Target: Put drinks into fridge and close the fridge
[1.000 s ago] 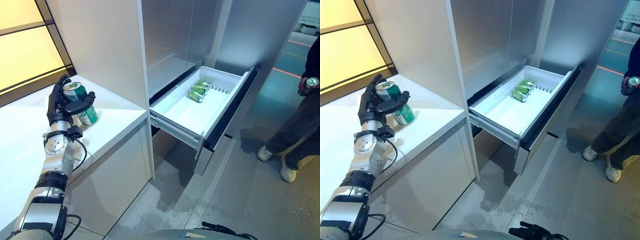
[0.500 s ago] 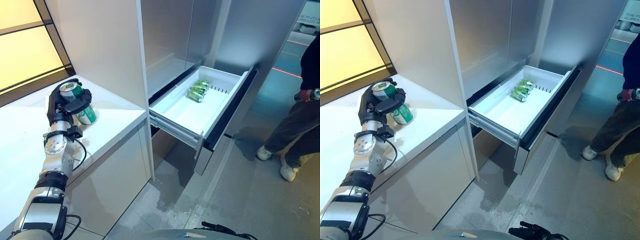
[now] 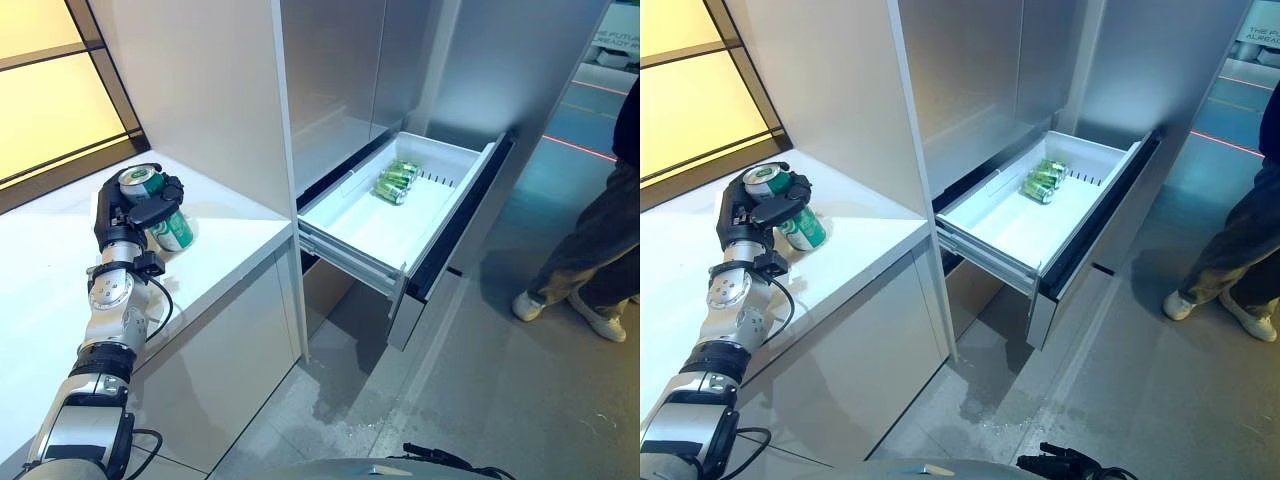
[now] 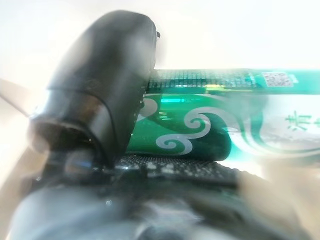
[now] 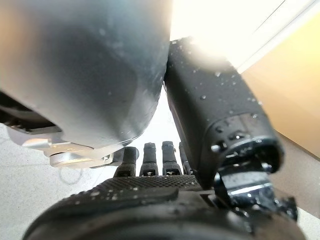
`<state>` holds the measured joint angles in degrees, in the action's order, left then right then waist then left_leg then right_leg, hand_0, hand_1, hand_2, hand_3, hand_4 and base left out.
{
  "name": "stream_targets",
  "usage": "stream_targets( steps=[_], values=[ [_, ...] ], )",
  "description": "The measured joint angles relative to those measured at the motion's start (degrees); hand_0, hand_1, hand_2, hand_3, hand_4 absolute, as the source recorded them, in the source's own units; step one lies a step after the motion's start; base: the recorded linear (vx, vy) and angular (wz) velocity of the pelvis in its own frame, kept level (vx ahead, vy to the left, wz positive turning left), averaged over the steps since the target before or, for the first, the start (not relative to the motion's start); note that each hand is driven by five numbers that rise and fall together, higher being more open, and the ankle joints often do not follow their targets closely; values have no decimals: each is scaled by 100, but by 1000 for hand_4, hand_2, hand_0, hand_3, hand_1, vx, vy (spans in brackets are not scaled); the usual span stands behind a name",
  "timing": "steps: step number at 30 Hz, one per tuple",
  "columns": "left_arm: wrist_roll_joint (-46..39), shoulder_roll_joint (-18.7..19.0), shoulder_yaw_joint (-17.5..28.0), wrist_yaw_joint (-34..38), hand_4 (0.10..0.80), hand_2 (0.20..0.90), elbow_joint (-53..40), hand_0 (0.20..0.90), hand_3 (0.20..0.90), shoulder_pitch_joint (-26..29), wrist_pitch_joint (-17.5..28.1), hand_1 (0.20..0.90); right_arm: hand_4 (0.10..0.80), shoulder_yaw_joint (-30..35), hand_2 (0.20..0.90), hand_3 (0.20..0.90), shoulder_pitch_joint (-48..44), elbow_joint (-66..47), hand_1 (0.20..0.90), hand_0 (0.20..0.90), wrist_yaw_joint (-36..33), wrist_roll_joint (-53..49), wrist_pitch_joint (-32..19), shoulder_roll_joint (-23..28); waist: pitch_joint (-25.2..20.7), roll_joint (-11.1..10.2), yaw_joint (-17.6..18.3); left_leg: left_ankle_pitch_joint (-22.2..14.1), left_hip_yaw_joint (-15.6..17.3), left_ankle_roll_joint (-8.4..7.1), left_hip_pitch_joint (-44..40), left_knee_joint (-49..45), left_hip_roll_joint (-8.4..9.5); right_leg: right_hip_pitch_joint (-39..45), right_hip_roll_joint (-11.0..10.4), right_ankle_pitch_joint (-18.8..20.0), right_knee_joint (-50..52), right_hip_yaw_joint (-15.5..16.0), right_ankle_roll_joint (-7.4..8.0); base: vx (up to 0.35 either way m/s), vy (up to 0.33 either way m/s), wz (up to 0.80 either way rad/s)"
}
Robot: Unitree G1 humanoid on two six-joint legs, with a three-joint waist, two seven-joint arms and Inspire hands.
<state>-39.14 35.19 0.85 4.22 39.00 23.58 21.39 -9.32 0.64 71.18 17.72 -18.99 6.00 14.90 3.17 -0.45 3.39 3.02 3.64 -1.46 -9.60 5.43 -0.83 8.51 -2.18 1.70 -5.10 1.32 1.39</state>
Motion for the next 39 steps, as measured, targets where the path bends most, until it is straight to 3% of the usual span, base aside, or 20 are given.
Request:
stream_targets(
  steps=[4,12,16,21,26,29,35,39],
  values=[
    [-201,-45,-1,2,100,300,-278,300,200,-32,-75,300,800,-76,900,900,77,-291,900,900,2,-12,-33,11,23,-39,-27,1,-11,0,10,0,-6,-1,1,0,-2,6,0,-19,-29,1],
    [-192,-78,-8,62,100,300,-2314,300,200,-175,-415,300,800,-748,900,900,292,-1532,900,900,1,153,-119,29,151,-213,-42,12,-89,13,34,-1,-10,16,-20,-6,-12,75,8,-25,-53,4],
    [-194,-78,-21,6,100,300,-3169,300,200,-176,-422,300,800,-990,900,900,524,-3191,900,900,21,211,21,63,216,-163,5,14,-100,12,29,-2,-17,27,-12,-6,-13,86,8,-48,-72,1],
    [-201,-68,-211,-420,100,300,-4080,300,200,-175,-424,300,800,-1217,900,900,541,-4845,900,900,592,-152,389,238,264,-86,6,14,-129,11,10,-14,-11,68,-4,-11,-14,99,15,-67,-82,3],
    [-249,-29,-429,-767,100,300,-4685,300,200,-321,-418,300,800,-1247,900,900,491,-6484,900,900,1047,-675,732,813,269,-43,3,16,-137,14,11,-26,2,71,0,-18,-13,99,25,-52,-62,1],
    [-248,-23,-579,-1211,100,300,-4884,300,200,-629,-364,300,800,-1091,900,900,80,-7636,900,900,1134,-1283,819,1343,265,-25,19,17,-119,11,-4,-29,-4,70,9,-18,-13,82,24,-58,-59,-3],
    [-255,54,-778,-1720,100,300,-4904,300,200,-780,-371,300,800,-900,900,900,-1428,-8375,900,900,564,-1784,836,1558,253,63,5,21,-74,5,-9,-30,0,46,29,-16,-13,36,22,-37,-44,-3],
    [-472,174,-773,-1799,100,300,-5034,300,200,-721,-453,300,800,-859,900,900,-1505,-8484,900,900,142,-1836,823,1582,249,94,-19,20,-65,3,-4,-31,-1,45,34,-16,-13,28,21,-32,-43,-1]
  ],
)
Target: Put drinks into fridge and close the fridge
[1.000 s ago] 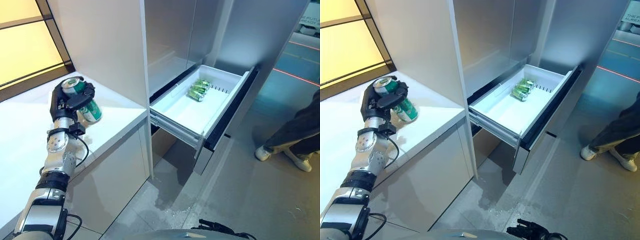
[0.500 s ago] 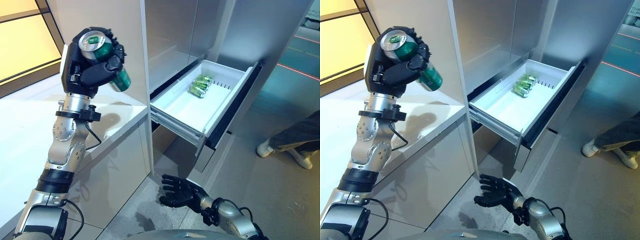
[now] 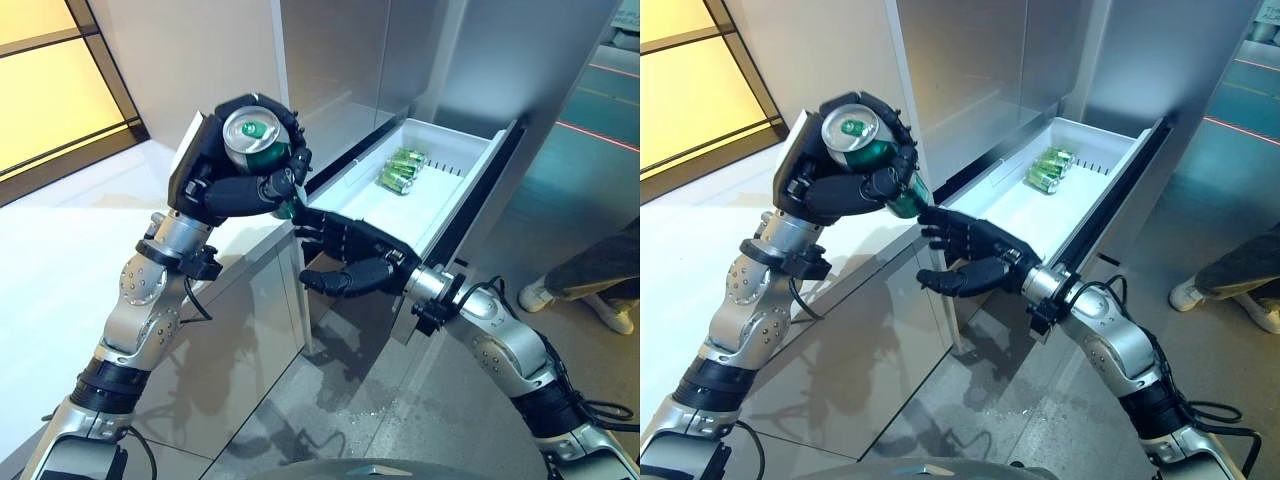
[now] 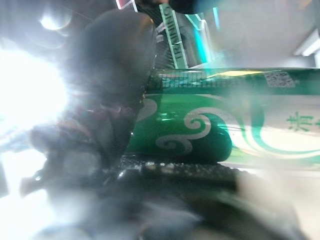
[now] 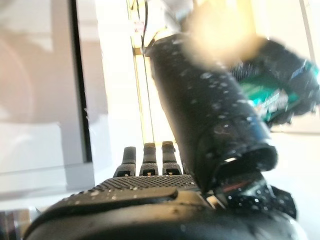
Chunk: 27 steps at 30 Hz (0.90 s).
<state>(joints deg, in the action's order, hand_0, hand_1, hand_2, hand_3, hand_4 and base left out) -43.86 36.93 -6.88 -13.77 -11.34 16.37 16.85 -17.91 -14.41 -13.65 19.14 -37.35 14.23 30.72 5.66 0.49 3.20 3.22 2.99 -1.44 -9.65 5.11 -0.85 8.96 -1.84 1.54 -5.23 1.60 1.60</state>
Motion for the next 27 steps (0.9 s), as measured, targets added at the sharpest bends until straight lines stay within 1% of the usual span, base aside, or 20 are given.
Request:
stream_targets(
  steps=[3,6,11,13,15,20,23,27],
  values=[
    [0,-4,-15,-59,100,300,-113,300,200,-1,-326,300,800,0,900,900,4,-39,900,900,-171,-178,114,7,2,4,2,-3,61,-4,3,0,0,-28,7,3,0,-55,-3,-27,-32,-9],
    [0,-6,-48,-134,100,300,-185,300,200,0,-480,300,800,-5,900,900,3,-43,900,900,-228,-209,194,7,4,8,19,-3,90,-4,4,1,-6,-40,9,5,0,-77,-6,-24,-31,-6],
    [0,-5,-540,-132,100,300,-370,300,200,91,-712,300,800,-180,900,900,-76,-46,900,900,-277,-212,350,89,4,9,17,-3,109,-5,4,1,-5,-48,13,5,0,-88,-7,0,0,0],
    [0,-1,-678,-130,100,300,-370,300,200,169,-761,300,800,-256,900,900,-123,-38,900,900,-388,-209,375,131,5,9,10,-3,108,-5,4,1,-5,-48,14,5,0,-86,-7,0,0,0],
    [0,-2,-716,-121,100,300,-370,300,200,195,-794,300,800,-314,900,900,-179,-37,900,900,-458,-206,382,202,5,9,18,-3,110,-5,4,1,-5,-49,14,6,0,-86,-7,0,0,0],
    [3,-3,-951,-14,100,300,-370,300,200,358,-794,300,800,-362,900,900,-282,-11,900,900,-651,-152,435,184,5,9,11,-3,112,-5,7,1,-2,-48,12,6,0,-83,-7,0,0,0],
    [4,43,-1058,38,100,300,-370,300,200,464,-794,300,800,-445,900,900,-463,36,900,900,-668,55,565,228,5,9,11,-3,112,-5,7,1,-2,-47,12,6,0,-81,-7,0,0,0],
    [4,96,-1083,88,100,300,-371,300,200,545,-794,300,800,-583,900,900,-601,37,900,900,-604,42,631,429,4,9,12,-5,107,-8,10,1,-4,-44,15,6,0,-74,-7,0,0,0]
  ],
)
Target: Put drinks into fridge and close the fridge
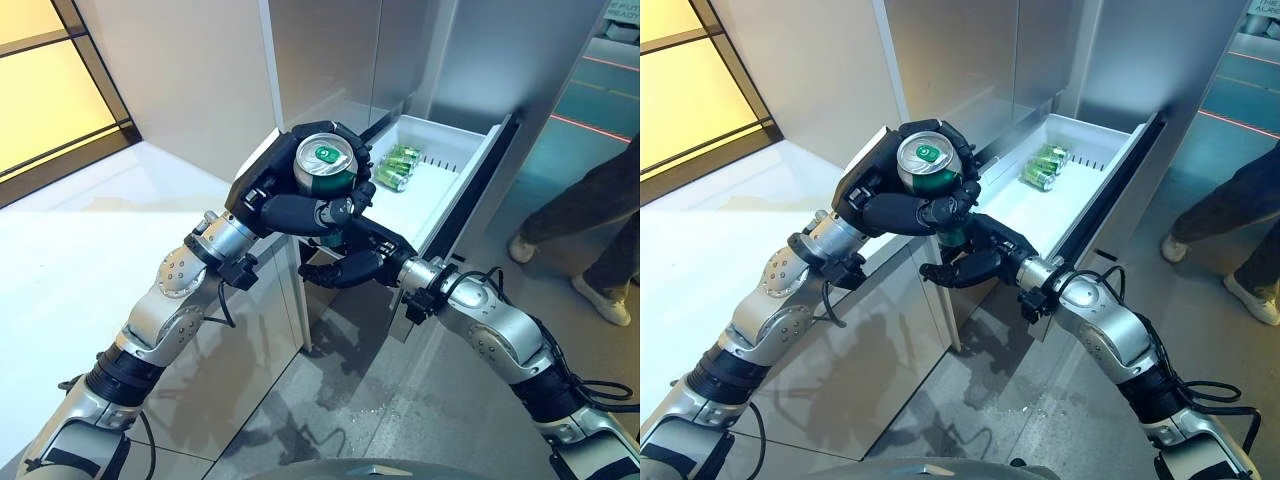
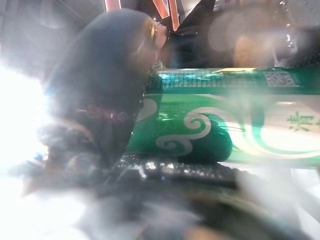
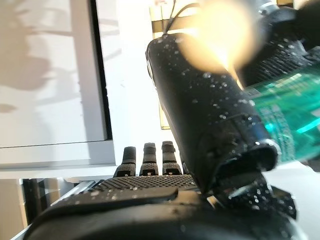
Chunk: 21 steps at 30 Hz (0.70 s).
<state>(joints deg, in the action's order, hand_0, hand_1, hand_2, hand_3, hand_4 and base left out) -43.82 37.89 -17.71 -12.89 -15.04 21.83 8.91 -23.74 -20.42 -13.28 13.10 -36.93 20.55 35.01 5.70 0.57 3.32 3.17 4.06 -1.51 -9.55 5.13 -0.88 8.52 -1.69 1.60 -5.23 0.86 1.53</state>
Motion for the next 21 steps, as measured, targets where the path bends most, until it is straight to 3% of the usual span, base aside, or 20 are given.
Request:
stream_targets(
  steps=[21],
  values=[
    [0,-123,8,92,100,300,1,300,200,130,-131,300,800,42,900,900,-361,-8,900,900,-821,-39,-437,-178,0,-1,3,0,-19,0,-2,0,2,6,0,0,0,5,0,0,0,0]
  ],
)
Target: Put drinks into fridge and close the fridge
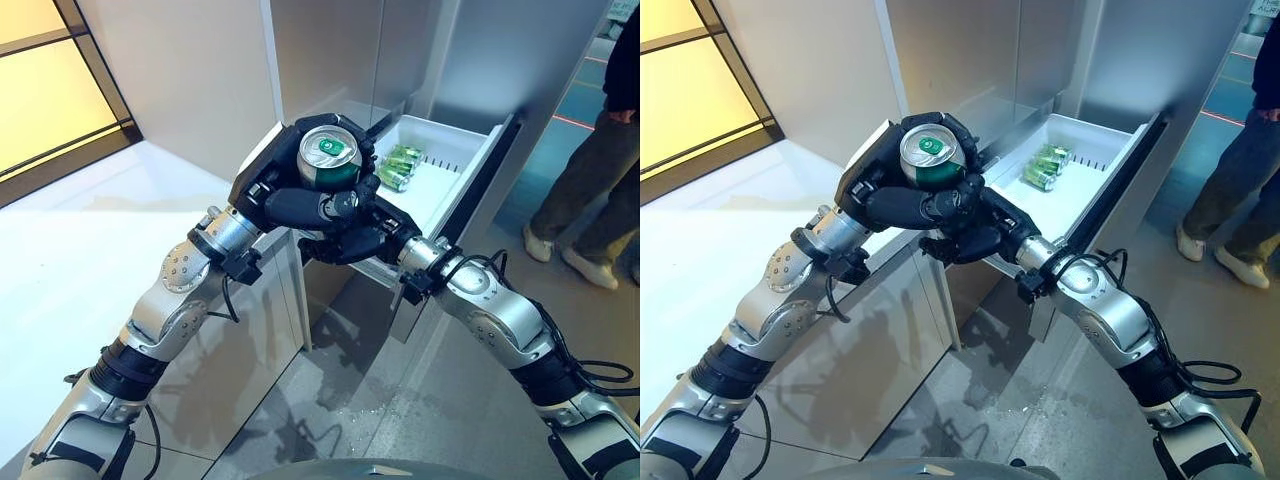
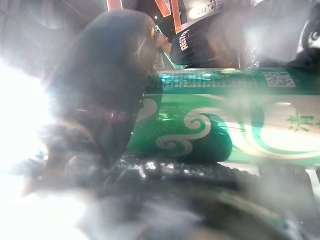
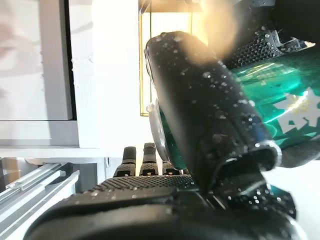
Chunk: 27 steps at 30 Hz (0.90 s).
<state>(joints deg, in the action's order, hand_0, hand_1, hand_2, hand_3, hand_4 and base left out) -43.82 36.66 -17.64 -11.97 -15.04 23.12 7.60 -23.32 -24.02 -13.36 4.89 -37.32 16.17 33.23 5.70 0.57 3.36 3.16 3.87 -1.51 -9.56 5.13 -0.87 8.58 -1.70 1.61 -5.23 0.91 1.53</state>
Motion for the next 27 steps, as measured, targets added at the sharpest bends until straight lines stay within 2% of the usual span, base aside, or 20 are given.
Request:
stream_targets(
  steps=[18,27],
  values=[
    [1,-78,17,20,100,300,0,300,200,16,-134,300,800,66,900,900,0,8,900,900,58,-1096,256,101,0,0,-3,-3,33,-3,7,0,-1,-17,1,0,0,-10,0,0,0,0],
    [2,-78,1,11,100,300,1,300,200,16,-134,300,800,66,900,900,-8,8,900,900,120,-1110,258,168,0,-1,-4,-3,35,-3,0,0,-2,-16,3,1,0,-17,1,0,0,0]
  ],
)
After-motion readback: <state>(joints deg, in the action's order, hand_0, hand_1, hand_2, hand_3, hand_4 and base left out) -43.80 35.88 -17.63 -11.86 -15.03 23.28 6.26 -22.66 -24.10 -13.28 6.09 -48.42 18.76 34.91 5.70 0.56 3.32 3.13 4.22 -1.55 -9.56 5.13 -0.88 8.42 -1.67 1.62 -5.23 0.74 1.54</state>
